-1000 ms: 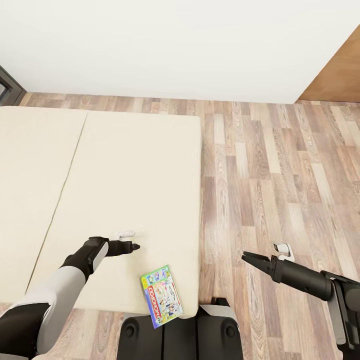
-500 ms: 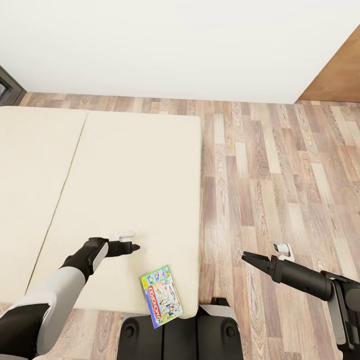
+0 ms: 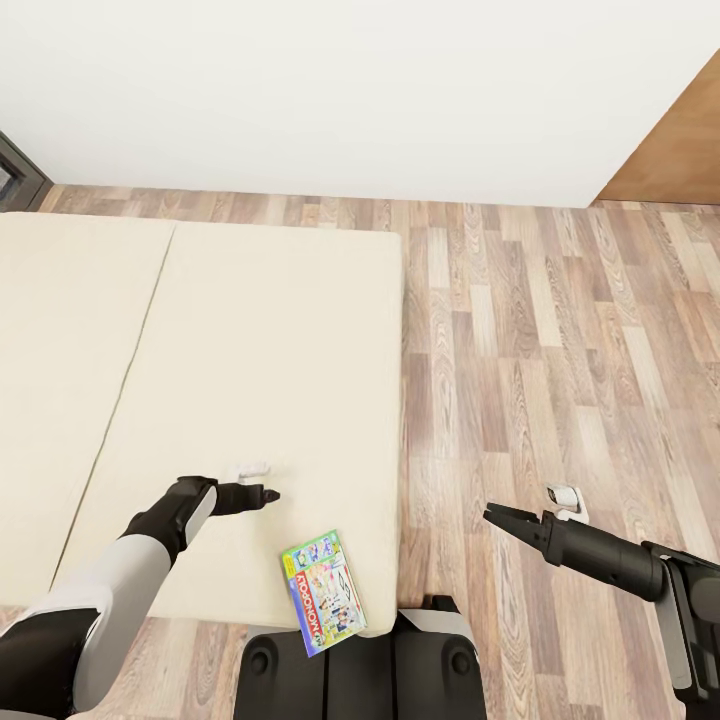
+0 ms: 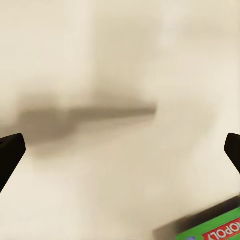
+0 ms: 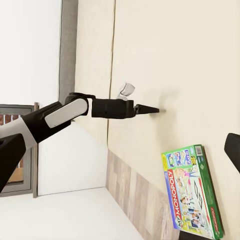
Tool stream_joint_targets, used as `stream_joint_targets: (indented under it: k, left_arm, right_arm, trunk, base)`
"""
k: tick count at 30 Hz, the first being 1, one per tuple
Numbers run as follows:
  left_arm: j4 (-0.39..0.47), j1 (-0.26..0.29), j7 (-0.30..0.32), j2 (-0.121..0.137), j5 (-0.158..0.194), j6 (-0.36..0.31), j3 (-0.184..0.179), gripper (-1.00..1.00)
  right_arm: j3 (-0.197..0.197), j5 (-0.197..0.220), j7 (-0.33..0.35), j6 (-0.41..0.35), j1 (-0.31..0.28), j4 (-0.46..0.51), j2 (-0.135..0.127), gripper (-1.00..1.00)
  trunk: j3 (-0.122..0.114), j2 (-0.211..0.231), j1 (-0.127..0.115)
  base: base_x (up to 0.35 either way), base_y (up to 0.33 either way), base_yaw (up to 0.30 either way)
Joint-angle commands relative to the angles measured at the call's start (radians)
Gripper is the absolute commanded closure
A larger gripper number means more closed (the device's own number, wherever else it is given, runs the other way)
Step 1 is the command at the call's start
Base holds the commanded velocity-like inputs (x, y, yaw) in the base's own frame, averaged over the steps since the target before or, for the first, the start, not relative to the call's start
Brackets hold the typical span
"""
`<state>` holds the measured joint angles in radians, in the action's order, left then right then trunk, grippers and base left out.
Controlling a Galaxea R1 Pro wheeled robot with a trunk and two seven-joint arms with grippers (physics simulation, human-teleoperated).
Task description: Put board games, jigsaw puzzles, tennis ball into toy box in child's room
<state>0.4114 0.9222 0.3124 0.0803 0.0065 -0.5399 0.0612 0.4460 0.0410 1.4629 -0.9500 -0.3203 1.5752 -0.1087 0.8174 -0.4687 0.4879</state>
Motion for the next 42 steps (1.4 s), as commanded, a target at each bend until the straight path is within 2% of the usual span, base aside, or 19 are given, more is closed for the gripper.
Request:
stream_joint_targets:
  k: [1,15,42]
  left_arm:
    - [0.001,0.000,0.004,-0.001,0.000,-0.008,0.006,-1.00]
    - [0.001,0.000,0.004,-0.001,0.000,-0.007,0.006,-1.00]
    - [0.001,0.000,0.004,-0.001,0.001,-0.007,0.005,-1.00]
  right_arm:
    - [0.000,0.002,0.002,-0.010,0.000,0.000,0.000,-1.00]
    - [0.000,0.002,0.002,-0.010,0.000,0.000,0.000,-1.00]
    - [0.000,0.002,0.001,0.029,0.000,0.000,0.000,-1.00]
  trunk:
    - [0.001,-0.001,0.000]
    - [0.001,-0.001,0.000]
    - [0.001,-0.001,0.000]
  base:
    - [-0.006,-0.022,0.000]
    - [-0.059,-0.113,0.000]
    - [-0.004,-0.008,0.000]
